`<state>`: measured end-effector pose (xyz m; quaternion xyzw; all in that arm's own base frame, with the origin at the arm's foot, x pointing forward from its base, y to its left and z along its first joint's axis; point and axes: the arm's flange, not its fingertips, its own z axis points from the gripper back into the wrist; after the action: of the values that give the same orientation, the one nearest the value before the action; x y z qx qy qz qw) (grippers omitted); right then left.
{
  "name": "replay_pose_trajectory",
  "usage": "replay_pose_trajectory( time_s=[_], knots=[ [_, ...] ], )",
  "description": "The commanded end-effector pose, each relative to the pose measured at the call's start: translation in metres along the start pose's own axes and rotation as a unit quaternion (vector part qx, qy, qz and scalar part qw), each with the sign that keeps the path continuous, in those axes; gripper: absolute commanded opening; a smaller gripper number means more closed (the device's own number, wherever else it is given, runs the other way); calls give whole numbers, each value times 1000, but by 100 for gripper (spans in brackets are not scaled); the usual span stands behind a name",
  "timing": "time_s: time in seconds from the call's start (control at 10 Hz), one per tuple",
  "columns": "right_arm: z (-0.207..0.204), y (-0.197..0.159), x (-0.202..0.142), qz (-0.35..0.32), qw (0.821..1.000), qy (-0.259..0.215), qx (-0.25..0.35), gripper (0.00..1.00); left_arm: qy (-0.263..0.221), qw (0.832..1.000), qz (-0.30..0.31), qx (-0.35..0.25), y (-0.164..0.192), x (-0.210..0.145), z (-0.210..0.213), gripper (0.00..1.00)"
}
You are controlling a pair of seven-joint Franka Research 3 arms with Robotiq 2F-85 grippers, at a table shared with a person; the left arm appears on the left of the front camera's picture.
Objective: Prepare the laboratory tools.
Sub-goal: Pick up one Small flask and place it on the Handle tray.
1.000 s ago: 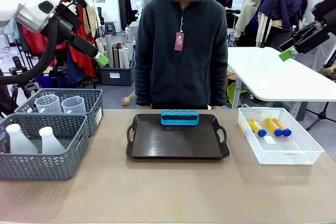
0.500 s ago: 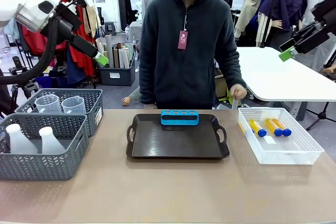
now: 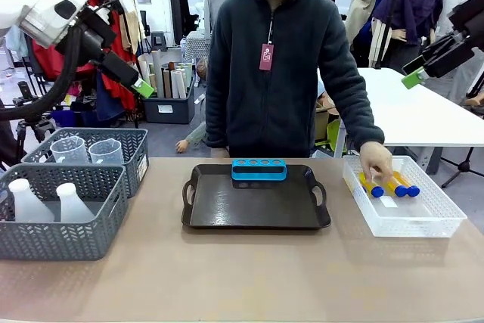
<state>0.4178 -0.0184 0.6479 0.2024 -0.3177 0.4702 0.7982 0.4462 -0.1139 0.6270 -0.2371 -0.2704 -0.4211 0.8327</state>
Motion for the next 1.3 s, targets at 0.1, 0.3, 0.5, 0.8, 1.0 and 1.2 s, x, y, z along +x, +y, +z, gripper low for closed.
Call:
replay_pose_trajectory(
  time_s=[0.1,0.3,0.5,0.8,1.0,1.2],
  knots=[
    [0,0,1,0,1000,-5,4,100,80,992,49,81,-10,-7,21,100],
    [0,0,1,0,1000,-5,4,100,123,978,60,160,-8,-30,38,100],
    [0,0,1,0,1000,-5,4,100,143,967,107,179,-4,-63,49,100],
    [0,0,1,0,1000,-5,4,100,165,955,126,212,20,-115,58,100],
    [0,0,1,0,1000,-5,4,100,167,953,146,204,36,-141,65,100],
    [0,0,1,0,1000,-5,4,100,137,963,150,179,34,-129,53,100]
  ],
)
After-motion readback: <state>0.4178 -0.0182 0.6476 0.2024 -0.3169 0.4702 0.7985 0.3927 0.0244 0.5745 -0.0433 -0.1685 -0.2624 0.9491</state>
